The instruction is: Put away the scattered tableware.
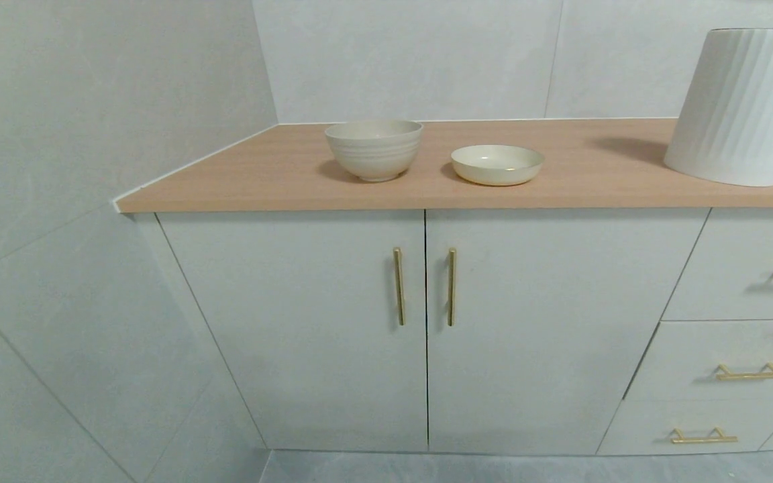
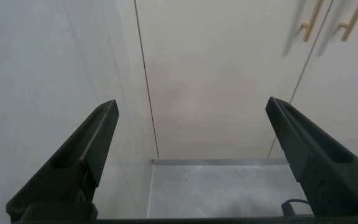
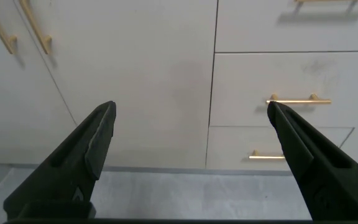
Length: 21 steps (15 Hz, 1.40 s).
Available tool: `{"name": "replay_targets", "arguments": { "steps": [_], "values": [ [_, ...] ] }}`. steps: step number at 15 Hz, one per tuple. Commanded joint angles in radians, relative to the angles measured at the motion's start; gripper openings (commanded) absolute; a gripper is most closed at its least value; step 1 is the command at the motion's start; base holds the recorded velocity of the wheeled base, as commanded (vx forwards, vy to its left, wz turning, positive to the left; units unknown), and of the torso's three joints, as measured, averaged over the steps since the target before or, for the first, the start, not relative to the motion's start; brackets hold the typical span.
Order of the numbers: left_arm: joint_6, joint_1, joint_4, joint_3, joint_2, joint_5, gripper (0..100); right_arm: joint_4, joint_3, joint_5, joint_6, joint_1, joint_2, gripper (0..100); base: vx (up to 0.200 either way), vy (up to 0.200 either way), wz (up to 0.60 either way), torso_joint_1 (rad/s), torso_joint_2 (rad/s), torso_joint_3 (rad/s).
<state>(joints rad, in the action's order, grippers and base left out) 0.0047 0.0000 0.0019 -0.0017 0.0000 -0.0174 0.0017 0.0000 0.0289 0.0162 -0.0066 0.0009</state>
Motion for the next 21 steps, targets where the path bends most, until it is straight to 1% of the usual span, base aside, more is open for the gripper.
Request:
{"name": "replay_targets", "arguments": {
  "steps": [1, 9, 10, 11, 12, 14, 15, 16, 17, 19, 21],
  "values": [
    [0.000, 0.000, 0.000, 0.000, 0.000, -0.001, 100, 0.000, 0.000, 0.000, 0.001, 0.000, 0.001, 100, 0.000, 0.000, 0.00, 0.000, 0.00, 0.000],
    [0.001, 0.000, 0.000, 0.000, 0.000, -0.001, 100, -0.002, -0.003, 0.006, -0.013, 0.002, -0.001, 100, 0.000, 0.000, 0.00, 0.000, 0.00, 0.000],
    [0.001, 0.000, 0.000, 0.000, 0.000, 0.001, 100, -0.016, -0.100, 0.040, 0.021, 0.005, 0.008, 100, 0.000, 0.000, 0.00, 0.000, 0.00, 0.000],
    [0.001, 0.000, 0.000, 0.000, 0.000, -0.001, 100, -0.002, -0.144, 0.072, 0.054, 0.011, 0.033, 100, 0.000, 0.000, 0.00, 0.000, 0.00, 0.000],
    [0.001, 0.000, 0.000, 0.000, 0.000, -0.001, 100, 0.026, -0.167, 0.157, 0.057, 0.031, 0.114, 100, 0.000, 0.000, 0.00, 0.000, 0.00, 0.000],
    [0.001, 0.000, 0.000, 0.000, 0.000, -0.001, 100, 0.026, -0.184, 0.344, 0.061, 0.071, 0.295, 100, 0.000, 0.000, 0.00, 0.000, 0.00, 0.000],
    [0.001, 0.000, 0.000, 0.000, 0.000, -0.001, 100, 0.026, -0.210, 0.387, 0.062, 0.074, 0.410, 100, 0.000, 0.000, 0.00, 0.000, 0.00, 0.000],
    [0.000, 0.000, -0.002, 0.000, 0.000, -0.001, 100, 0.024, -0.252, 0.393, 0.062, 0.082, 0.521, 100, 0.000, 0.000, 0.00, 0.000, 0.00, 0.000],
    [0.001, 0.000, 0.000, 0.000, 0.000, 0.001, 100, 0.024, -0.302, 0.393, 0.062, 0.112, 0.622, 100, 0.000, 0.000, 0.00, 0.000, 0.00, 0.000],
    [0.001, 0.000, 0.000, 0.000, 0.000, -0.001, 100, 0.015, -0.423, 0.387, 0.071, 0.227, 0.838, 100, 0.000, 0.000, 0.00, 0.000, 0.00, 0.000],
    [0.001, 0.000, 0.000, 0.000, 0.000, -0.001, 100, -0.060, -0.502, 0.387, 0.074, 0.318, 1.019, 100, 0.000, 0.000, 0.00, 0.000, 0.00, 0.000]
  ]
}}
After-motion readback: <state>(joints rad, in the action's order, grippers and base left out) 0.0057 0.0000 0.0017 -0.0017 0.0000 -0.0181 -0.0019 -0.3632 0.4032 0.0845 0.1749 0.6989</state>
